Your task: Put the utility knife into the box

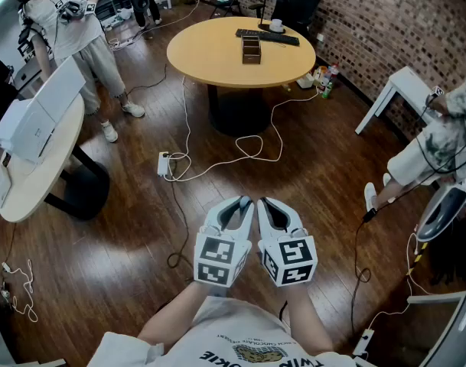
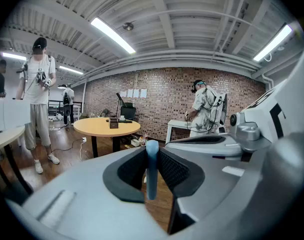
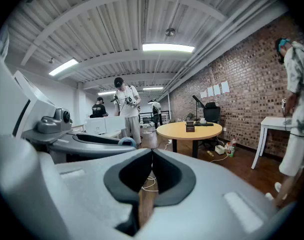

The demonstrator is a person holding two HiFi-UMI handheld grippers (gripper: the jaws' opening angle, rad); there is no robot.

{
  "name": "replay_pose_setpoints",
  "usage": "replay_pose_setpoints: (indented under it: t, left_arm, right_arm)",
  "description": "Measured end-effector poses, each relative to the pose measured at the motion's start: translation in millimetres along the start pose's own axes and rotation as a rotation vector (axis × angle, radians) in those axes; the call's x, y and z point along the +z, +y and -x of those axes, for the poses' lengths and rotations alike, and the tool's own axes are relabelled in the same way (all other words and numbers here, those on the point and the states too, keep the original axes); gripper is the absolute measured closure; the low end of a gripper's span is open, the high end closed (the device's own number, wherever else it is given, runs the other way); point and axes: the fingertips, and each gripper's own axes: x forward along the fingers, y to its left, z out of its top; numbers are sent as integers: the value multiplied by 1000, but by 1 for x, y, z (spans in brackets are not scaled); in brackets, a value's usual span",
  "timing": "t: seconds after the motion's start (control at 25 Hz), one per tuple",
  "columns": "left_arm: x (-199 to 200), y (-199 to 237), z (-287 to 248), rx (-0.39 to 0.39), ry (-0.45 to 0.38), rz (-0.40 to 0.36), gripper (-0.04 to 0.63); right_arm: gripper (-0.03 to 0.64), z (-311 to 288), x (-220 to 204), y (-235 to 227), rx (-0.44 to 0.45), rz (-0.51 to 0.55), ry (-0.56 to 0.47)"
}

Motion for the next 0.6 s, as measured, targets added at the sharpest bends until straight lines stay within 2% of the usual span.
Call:
replay_pose_setpoints:
  t: [0.44, 0.6]
  left_arm:
    - [50, 136, -102, -65, 13, 0, 523]
    - [58, 169, -126, -83, 21, 4, 523]
  right_arm:
    - [615, -162, 55, -30, -68, 0, 14]
    - [615, -201, 66, -35, -80, 5, 19]
